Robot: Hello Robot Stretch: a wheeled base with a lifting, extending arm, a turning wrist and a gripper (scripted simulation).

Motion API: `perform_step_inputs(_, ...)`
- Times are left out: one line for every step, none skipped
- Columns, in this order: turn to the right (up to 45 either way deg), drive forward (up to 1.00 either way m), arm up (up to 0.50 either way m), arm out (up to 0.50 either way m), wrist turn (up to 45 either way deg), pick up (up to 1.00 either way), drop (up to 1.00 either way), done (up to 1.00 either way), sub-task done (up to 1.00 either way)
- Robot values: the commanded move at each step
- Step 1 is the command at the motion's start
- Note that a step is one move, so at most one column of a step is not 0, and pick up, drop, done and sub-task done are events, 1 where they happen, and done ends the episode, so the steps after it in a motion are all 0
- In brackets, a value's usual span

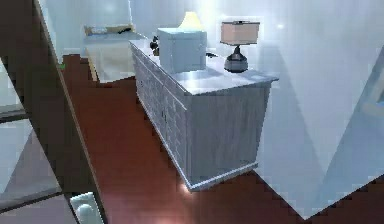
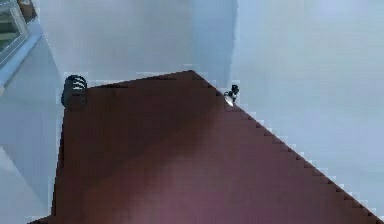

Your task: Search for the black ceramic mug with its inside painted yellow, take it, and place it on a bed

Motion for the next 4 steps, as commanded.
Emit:
perform_step_inputs(0.0,0.40,0.00,0.00,0.0,0.00,0.00,0.00,0.00)
perform_step_inputs(0.0,0.40,0.00,0.00,0.0,0.00,0.00,0.00,0.00)
perform_step_inputs(-39.0,0.00,0.00,0.00,0.0,0.00,0.00,0.00,0.00)
perform_step_inputs(0.0,0.95,0.00,0.00,0.0,0.00,0.00,0.00,0.00)
